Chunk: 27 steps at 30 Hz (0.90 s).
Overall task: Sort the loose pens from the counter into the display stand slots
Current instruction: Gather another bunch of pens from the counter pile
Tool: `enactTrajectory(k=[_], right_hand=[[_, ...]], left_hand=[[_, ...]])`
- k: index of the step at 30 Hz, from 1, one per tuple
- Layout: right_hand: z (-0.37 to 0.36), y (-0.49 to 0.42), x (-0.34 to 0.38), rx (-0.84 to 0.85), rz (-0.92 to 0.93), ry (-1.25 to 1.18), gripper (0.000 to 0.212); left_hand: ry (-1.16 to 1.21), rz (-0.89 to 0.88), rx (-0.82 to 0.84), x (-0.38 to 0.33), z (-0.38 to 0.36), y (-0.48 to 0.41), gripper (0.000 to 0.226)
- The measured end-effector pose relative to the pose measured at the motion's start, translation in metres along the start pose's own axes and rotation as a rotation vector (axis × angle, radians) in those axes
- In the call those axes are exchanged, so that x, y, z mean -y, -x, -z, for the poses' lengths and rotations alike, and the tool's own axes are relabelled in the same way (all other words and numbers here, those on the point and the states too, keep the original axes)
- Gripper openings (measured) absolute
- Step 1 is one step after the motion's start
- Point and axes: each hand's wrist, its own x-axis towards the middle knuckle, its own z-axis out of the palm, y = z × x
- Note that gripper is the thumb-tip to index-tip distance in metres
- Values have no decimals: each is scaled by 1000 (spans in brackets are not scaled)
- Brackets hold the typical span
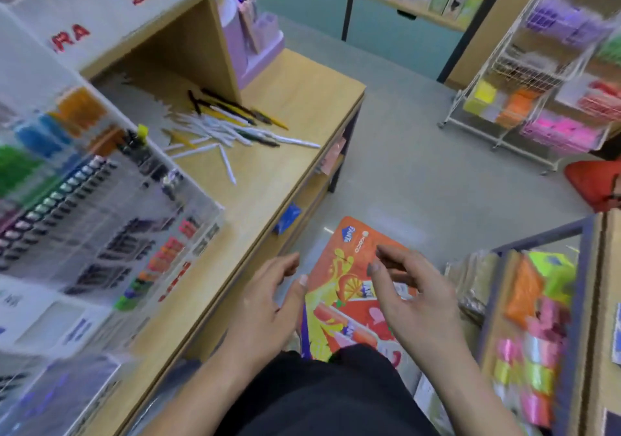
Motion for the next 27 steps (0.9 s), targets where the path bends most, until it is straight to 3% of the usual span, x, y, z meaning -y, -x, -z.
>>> enactTrajectory(k=[6,10,18,27], right_hand=[[0,-120,-5,7,129,12,22],[3,-206,-17,115,147,49,22],[16,-328,-31,341,77,115,20],[-69,-446,-1,517,166,149,19]], left_hand=[[27,78,-56,-13,-26,-80,49],[62,155,-170,-27,-57,-147,47],[105,150,-323,-85,-72,-264,33],[77,268,-429,-52,-36,-379,40]])
